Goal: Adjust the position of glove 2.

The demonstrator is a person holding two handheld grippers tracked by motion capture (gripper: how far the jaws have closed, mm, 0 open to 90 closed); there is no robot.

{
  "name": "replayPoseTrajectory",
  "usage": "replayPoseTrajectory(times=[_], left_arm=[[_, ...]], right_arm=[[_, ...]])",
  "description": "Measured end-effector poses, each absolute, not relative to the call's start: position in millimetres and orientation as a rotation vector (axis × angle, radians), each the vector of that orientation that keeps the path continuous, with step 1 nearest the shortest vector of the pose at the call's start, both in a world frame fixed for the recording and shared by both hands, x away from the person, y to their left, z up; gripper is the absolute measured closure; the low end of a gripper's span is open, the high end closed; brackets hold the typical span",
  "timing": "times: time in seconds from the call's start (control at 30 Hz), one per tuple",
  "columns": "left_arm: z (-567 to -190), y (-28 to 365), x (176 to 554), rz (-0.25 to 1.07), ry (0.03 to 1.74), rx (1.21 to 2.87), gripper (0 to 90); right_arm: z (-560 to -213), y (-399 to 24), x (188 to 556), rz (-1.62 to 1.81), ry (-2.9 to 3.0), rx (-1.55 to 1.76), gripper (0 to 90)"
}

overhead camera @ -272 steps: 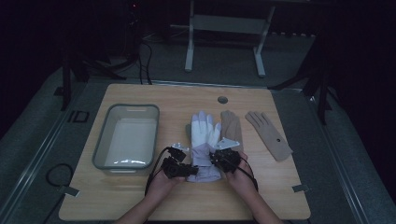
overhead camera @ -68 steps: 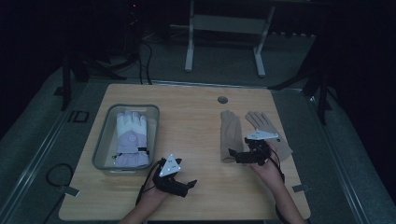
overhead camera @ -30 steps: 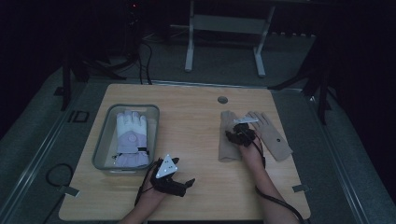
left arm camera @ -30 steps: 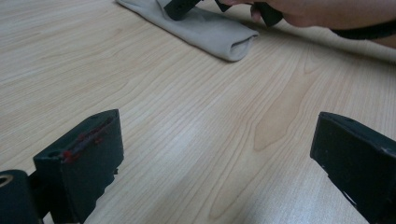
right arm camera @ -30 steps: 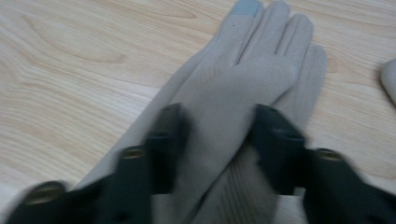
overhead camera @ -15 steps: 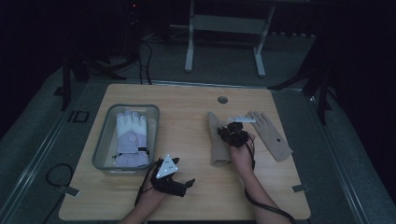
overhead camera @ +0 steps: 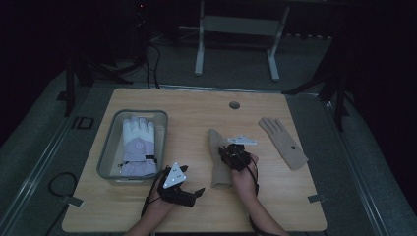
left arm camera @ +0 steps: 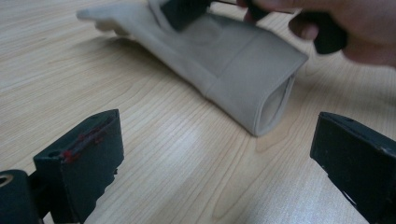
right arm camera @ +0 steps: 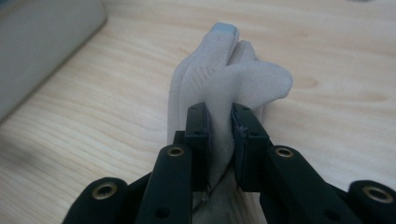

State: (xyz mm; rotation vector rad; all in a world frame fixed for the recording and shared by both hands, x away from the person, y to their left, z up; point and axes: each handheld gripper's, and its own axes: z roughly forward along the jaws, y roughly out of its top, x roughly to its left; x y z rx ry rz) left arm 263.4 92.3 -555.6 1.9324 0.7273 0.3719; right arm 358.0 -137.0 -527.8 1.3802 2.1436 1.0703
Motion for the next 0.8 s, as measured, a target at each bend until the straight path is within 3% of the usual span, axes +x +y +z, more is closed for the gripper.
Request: replayPoseTrajectory(times=[0.13, 0.33, 0.47, 0.8], left_arm=[[-556.9, 92.5, 263.8, 0.370, 0.727, 1.934, 2.7], [-558.7, 91.6, 263.3, 0.372, 0.722, 1.938, 2.7], [-559.5, 91.6, 263.8, 0.372, 0.723, 1.939, 2.7], [-559.8, 92.1, 263.4, 0.374, 0.721, 1.938, 2.7]], right_arm=[[-537.9, -137.7, 358.3, 1.042, 2.151, 1.375, 73.7], [-554.0, -139.2, 360.3, 0.957, 2.239, 1.301, 53.5], [-556.8, -137.3, 358.2, 0.964, 2.221, 1.315, 48.8], [-559.6, -117.1, 354.8, 0.928, 2.138, 1.350, 48.8]])
